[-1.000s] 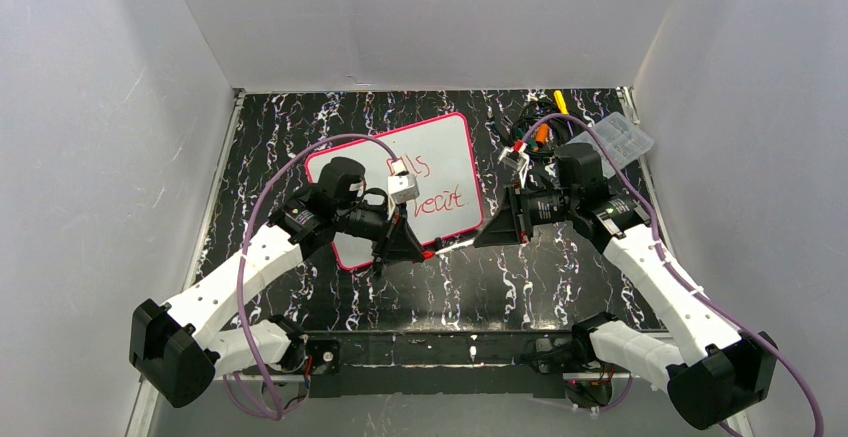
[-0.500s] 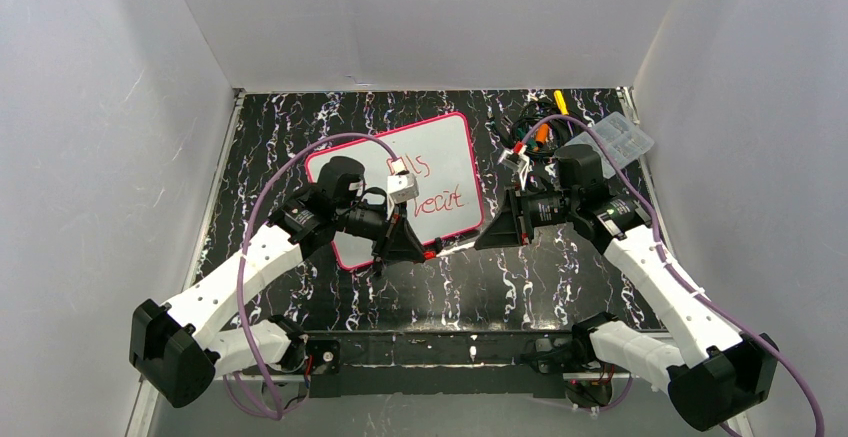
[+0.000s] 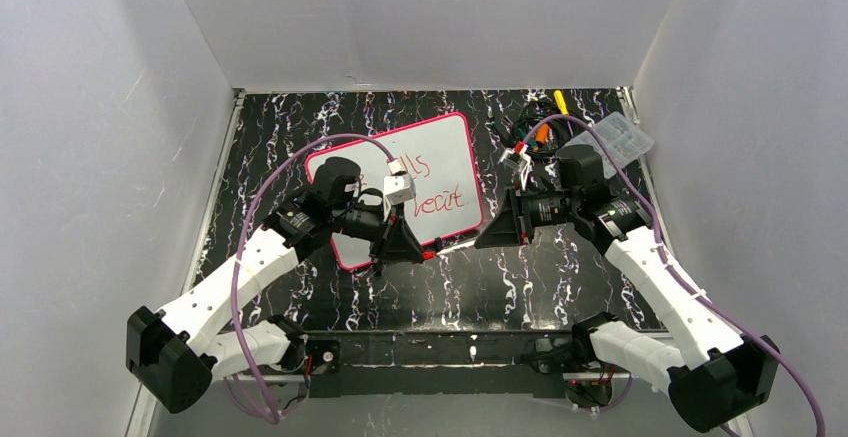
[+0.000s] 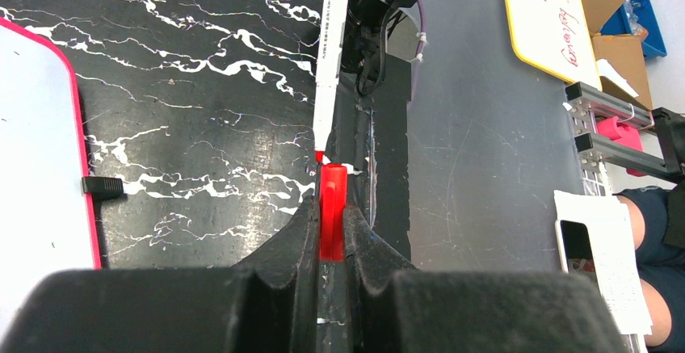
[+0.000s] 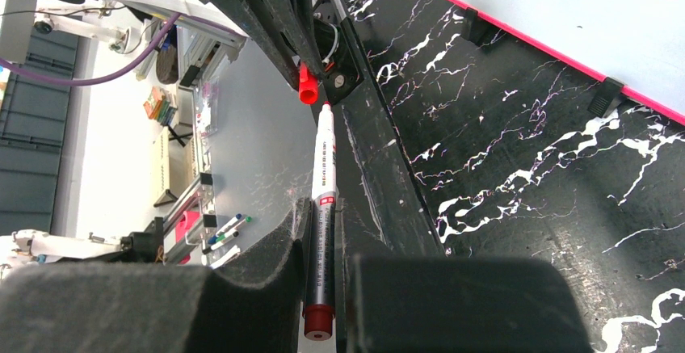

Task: Write a sentence on the whiteboard
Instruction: Close the whiteboard marker at the center of the board.

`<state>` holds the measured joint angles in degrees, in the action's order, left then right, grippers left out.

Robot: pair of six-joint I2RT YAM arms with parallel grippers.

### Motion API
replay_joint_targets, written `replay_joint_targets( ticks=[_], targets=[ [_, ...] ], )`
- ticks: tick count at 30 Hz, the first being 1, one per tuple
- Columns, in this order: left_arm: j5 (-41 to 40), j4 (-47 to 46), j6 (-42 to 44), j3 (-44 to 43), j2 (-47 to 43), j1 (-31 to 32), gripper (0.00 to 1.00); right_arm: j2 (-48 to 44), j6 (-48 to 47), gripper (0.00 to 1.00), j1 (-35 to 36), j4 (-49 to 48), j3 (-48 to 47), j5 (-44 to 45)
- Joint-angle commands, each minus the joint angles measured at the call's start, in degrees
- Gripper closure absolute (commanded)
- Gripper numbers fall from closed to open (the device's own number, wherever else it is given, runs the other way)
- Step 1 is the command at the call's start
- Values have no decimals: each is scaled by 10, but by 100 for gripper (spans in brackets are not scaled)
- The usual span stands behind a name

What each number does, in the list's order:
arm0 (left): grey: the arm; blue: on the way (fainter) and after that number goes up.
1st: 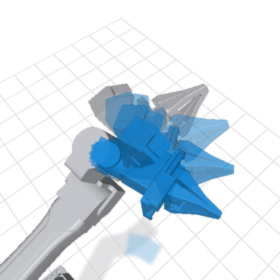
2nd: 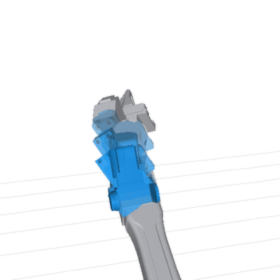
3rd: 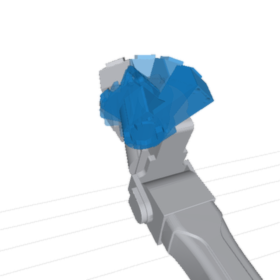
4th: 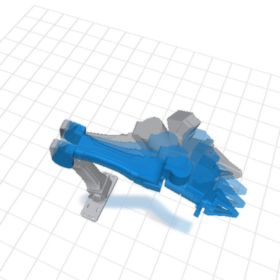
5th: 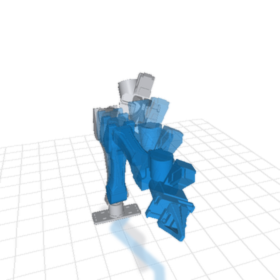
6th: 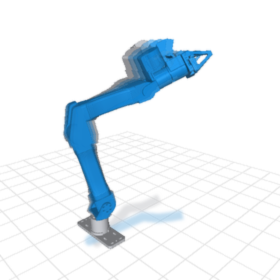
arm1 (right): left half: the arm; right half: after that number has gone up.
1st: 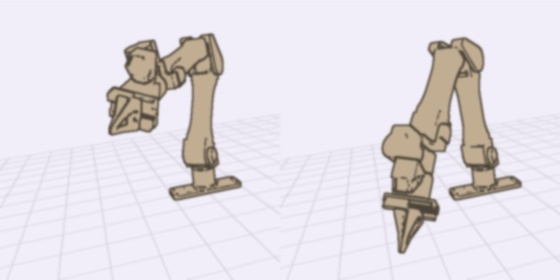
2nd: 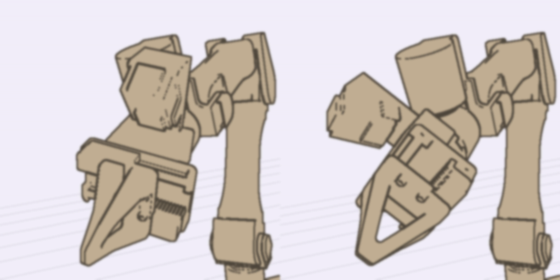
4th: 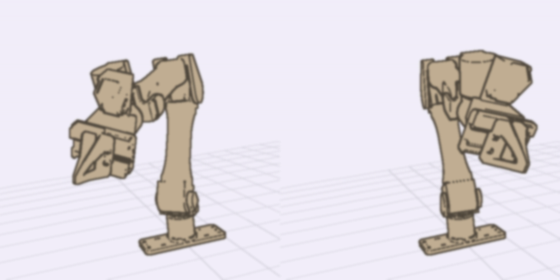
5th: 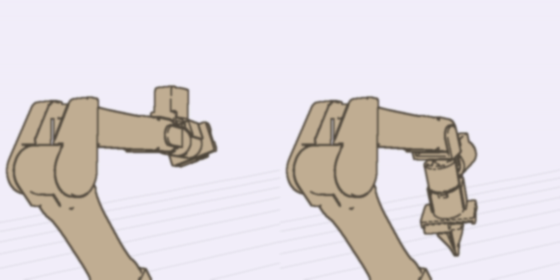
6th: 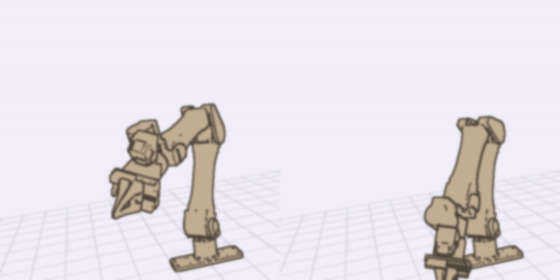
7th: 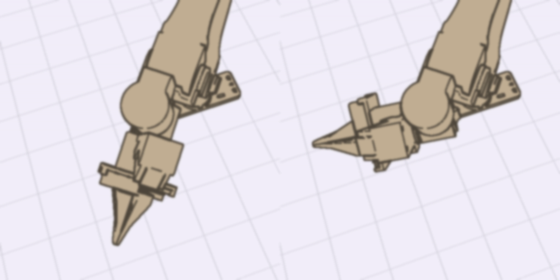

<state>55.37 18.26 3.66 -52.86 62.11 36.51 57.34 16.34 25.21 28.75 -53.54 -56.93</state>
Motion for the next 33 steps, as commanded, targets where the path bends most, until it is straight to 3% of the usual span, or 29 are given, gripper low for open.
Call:
replay_joint_targets(
  ticks=[1, 33],
  targets=[
    [23, 7, 6, 0, 0, 1, 100, -8, -3, 99, 3, -4, -17, -13],
    [41, 7, 8, -2, 5, 2, 100, -8, 4, 99, 3, -18, -6, -19]
  ],
)
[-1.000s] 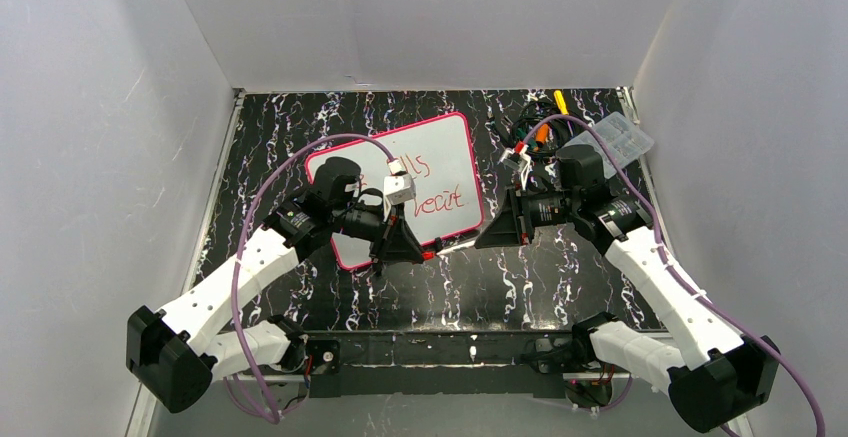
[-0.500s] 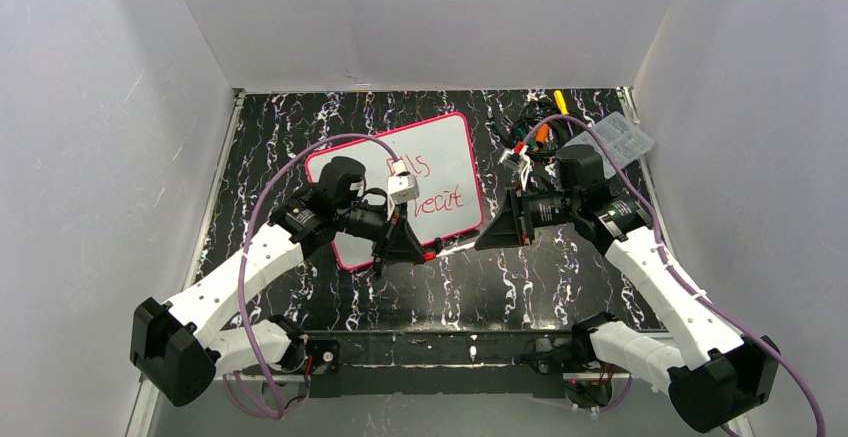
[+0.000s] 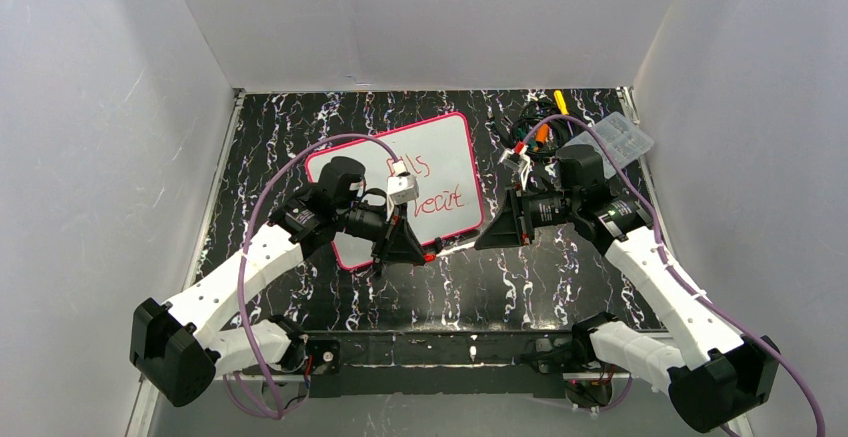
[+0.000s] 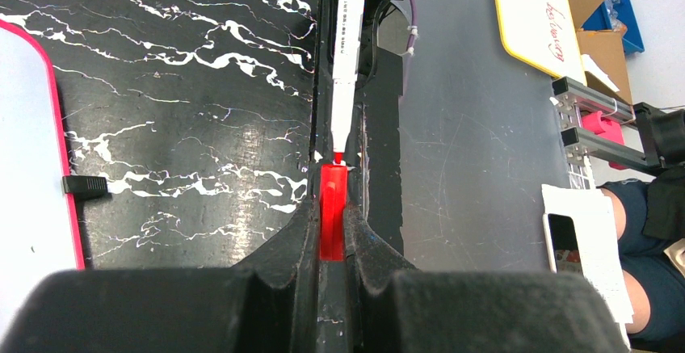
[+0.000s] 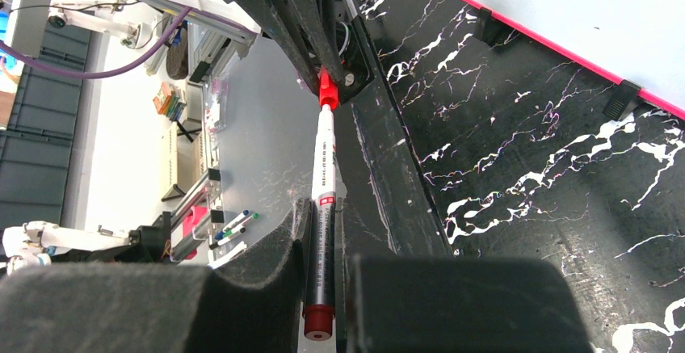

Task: Write a sentence on the whiteboard
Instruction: Close the whiteboard marker at the center of the board.

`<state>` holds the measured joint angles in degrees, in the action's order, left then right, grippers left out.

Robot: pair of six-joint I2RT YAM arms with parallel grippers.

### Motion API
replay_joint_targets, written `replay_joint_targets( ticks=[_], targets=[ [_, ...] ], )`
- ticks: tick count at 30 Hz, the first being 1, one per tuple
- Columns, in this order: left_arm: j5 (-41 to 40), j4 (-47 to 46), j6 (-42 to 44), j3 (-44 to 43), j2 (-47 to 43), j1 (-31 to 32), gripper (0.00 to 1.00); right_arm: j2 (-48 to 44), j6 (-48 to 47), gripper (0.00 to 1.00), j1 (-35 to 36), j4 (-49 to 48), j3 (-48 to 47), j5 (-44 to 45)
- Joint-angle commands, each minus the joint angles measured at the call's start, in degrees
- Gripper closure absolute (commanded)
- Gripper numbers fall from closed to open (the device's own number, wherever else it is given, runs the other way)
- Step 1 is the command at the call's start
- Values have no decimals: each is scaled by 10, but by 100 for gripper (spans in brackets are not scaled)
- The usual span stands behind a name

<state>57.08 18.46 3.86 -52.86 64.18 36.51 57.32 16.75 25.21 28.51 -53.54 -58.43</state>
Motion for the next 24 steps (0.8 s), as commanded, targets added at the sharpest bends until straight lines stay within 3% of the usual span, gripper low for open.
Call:
replay_joint_targets(
  ticks=[1, 24],
  targets=[
    [25, 4, 6, -2, -17, 2, 100, -7, 0, 99, 3, -15, -6, -4],
    [25, -9, -8, -30, 12, 7, 100, -6, -4, 99, 4, -13, 3, -17]
  ],
)
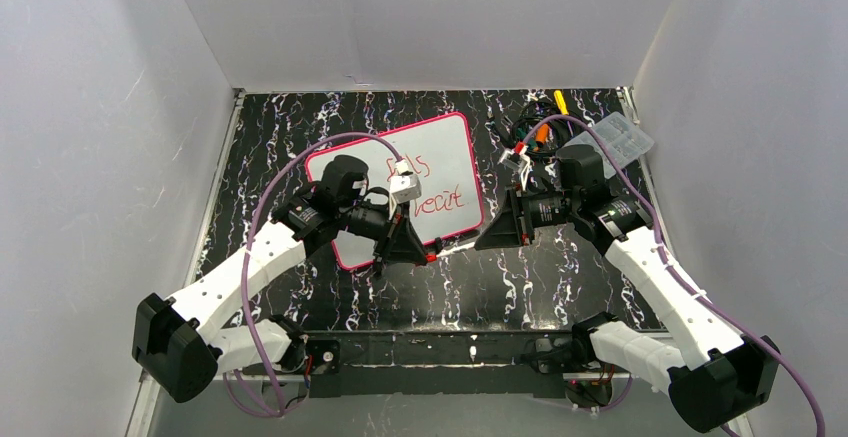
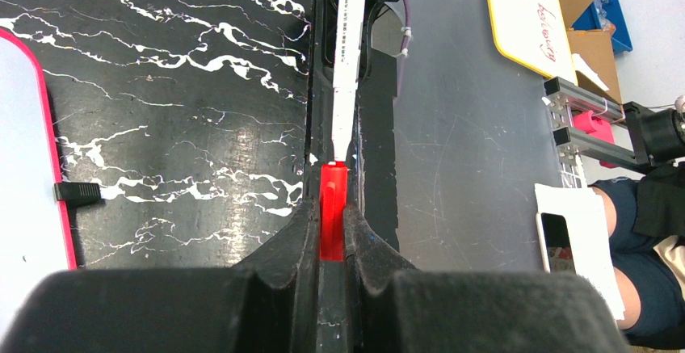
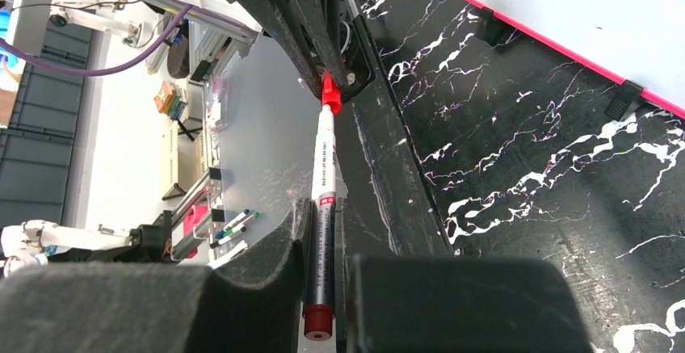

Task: Write a sentence on the whiteboard
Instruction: Close the whiteboard marker at the center of the board.

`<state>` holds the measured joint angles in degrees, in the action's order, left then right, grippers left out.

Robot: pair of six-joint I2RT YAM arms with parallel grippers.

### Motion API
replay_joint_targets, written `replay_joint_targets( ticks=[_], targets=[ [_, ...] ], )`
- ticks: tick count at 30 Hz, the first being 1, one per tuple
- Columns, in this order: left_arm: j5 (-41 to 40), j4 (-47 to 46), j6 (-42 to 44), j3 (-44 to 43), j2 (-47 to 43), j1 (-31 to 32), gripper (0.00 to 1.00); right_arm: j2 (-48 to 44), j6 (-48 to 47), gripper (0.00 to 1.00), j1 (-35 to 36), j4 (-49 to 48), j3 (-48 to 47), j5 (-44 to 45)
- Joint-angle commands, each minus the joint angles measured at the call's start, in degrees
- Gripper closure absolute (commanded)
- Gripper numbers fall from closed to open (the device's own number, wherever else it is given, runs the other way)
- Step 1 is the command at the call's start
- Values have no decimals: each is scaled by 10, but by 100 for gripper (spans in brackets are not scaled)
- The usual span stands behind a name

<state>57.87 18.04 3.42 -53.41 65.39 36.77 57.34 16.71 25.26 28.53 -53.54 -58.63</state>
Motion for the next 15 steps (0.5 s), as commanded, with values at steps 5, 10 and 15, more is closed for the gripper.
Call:
replay_joint_targets(
  ticks=[5, 10, 15],
  targets=[
    [18, -12, -6, -24, 1, 4, 100, -6, -9, 99, 4, -8, 4, -12],
    [23, -25, -14, -24, -1, 5, 100, -1, -11, 99, 4, -7, 5, -13],
    [23, -35, -21, -27, 3, 5, 100, 2, -16, 99, 6, -2, 4, -11]
  ],
)
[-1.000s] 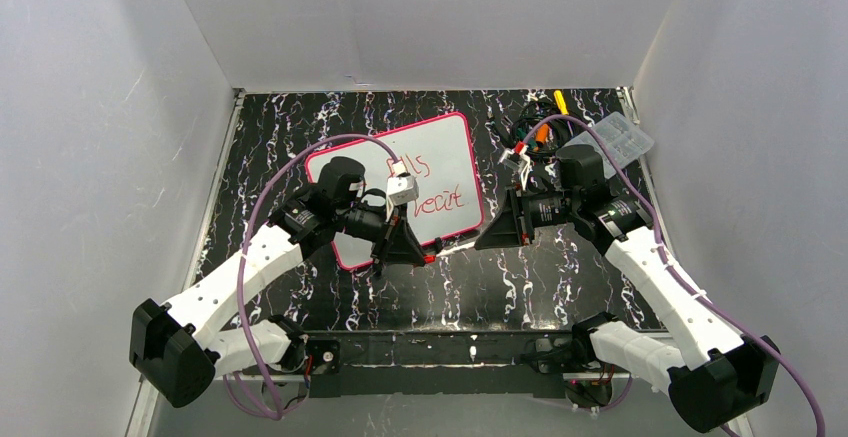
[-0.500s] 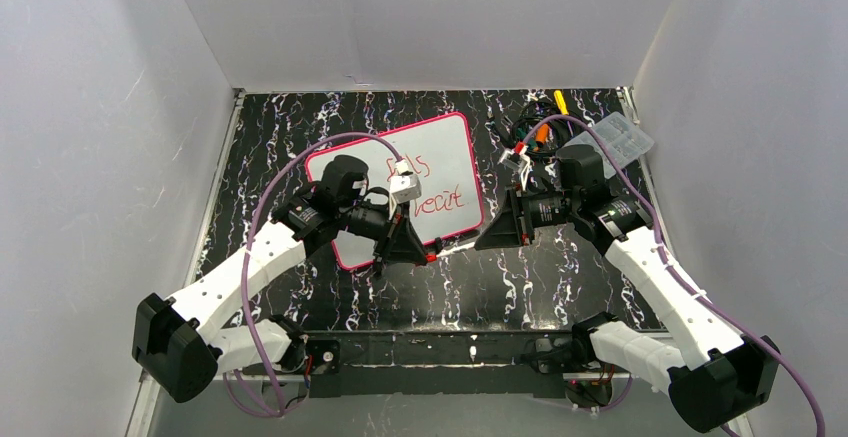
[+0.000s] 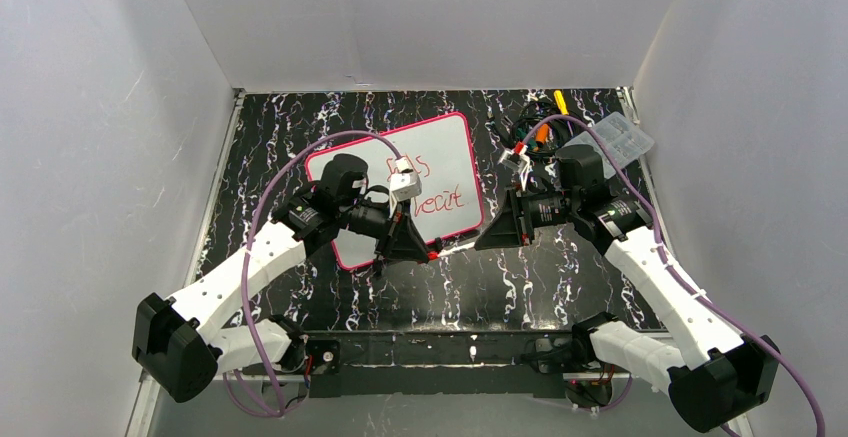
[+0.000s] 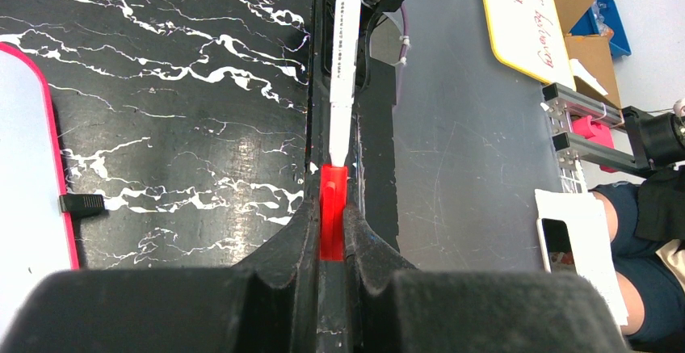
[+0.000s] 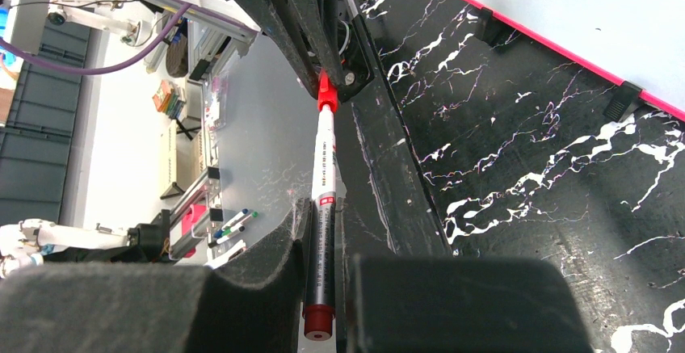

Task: Write a sentence on the whiteboard
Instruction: Close the whiteboard marker at the center of the board.

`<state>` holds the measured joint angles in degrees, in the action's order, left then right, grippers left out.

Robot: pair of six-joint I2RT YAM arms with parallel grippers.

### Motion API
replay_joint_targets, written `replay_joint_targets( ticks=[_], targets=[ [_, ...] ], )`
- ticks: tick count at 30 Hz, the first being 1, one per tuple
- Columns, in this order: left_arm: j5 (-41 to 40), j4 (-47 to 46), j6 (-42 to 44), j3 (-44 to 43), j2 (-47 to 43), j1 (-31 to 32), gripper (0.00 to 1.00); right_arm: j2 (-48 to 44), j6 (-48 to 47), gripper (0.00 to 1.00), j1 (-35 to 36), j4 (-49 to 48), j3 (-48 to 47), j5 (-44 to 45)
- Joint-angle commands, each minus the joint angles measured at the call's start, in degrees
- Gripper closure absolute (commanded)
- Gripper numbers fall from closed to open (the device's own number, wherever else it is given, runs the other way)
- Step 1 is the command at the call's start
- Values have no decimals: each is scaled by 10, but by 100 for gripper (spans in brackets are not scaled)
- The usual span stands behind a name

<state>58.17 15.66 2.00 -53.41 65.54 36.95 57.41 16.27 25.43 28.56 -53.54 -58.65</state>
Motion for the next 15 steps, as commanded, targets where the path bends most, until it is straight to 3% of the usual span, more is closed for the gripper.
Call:
replay_joint_targets(
  ticks=[1, 15],
  targets=[
    [20, -12, -8, -29, 4, 3, 100, 2, -12, 99, 6, -3, 4, -12],
    [-21, -101, -58, -54, 40, 57, 100, 6, -7, 99, 17, -25, 9, -28]
  ],
)
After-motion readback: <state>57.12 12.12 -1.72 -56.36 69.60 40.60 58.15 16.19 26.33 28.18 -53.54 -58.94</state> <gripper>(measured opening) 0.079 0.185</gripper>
